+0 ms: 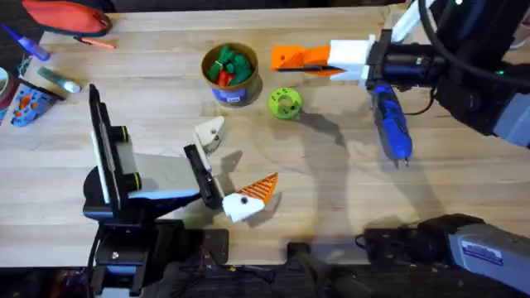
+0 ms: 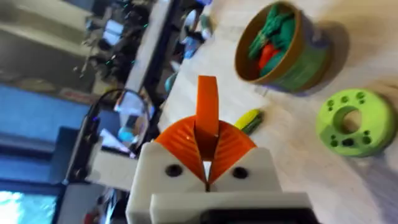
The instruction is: Pick up the gripper from the table and insert it into the empty holder that is missing its gripper. Then pick up a screw, insert it into the mounting hole, and use the screwdriver to tighten it. Finally, clean up the table by picking up the vegetable and placing it into the bucket.
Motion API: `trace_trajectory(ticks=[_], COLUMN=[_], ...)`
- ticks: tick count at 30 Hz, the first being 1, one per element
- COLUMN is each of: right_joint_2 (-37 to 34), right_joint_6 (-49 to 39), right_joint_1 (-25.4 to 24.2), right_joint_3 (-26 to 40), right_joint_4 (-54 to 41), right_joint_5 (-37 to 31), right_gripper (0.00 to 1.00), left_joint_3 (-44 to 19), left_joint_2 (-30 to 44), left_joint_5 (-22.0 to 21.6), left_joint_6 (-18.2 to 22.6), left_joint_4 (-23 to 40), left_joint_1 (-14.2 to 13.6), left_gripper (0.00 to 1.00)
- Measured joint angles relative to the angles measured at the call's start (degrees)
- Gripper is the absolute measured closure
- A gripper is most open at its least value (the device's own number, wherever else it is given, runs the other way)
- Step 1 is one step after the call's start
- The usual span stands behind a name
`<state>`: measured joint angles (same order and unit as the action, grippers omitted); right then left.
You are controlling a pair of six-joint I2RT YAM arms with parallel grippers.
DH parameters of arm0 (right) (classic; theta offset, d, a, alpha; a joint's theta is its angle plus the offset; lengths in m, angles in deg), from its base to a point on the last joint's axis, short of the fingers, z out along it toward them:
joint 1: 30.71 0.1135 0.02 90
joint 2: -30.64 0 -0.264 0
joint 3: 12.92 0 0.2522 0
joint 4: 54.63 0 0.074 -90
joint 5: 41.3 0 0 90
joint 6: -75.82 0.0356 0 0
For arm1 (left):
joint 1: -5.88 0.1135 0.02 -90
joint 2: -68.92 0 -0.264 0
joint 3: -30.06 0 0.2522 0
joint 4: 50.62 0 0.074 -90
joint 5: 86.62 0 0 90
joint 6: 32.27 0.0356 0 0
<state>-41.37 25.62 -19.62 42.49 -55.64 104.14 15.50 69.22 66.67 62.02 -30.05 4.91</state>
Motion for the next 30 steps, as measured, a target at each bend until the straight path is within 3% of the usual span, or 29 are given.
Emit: trace_trajectory(ticks=[1, 7, 16, 17, 22, 25, 30], right_joint_2=[0.0, 0.0, 0.0, 0.0, 0.0, 0.0, -5.7], right_joint_6=[-0.2, -3.0, -4.2, -0.3, 11.2, 16.3, 22.0], right_joint_1=[-1.8, -2.5, -2.5, -2.5, -2.5, -2.5, -2.5], right_joint_3=[-1.1, -1.2, -1.8, -5.5, -8.4, -8.4, -9.4], right_joint_4=[0.1, -1.1, -1.0, 8.7, 30.0, 33.4, 35.5], right_joint_5=[7.7, 18.2, 23.9, 23.3, 22.8, 22.6, 22.6], right_gripper=[0.992, 0.992, 0.992, 0.992, 0.992, 0.992, 0.992], left_joint_3=[0.0, 0.0, 0.0, 0.0, 0.0, 0.0, 0.0], left_joint_2=[0.0, 0.0, 0.0, 0.0, 0.0, 0.0, 0.0], left_joint_5=[0.0, 0.0, 0.0, 0.0, 0.0, 0.0, 0.0], left_joint_6=[0.0, 0.0, 0.0, 0.0, 0.0, 0.0, 0.0], left_joint_4=[0.0, 0.0, 0.0, 0.0, 0.0, 0.0, 0.0], left_joint_1=[0.0, 0.0, 0.0, 0.0, 0.0, 0.0, 0.0], left_gripper=[0.015, 0.015, 0.014, 0.014, 0.014, 0.014, 0.015])
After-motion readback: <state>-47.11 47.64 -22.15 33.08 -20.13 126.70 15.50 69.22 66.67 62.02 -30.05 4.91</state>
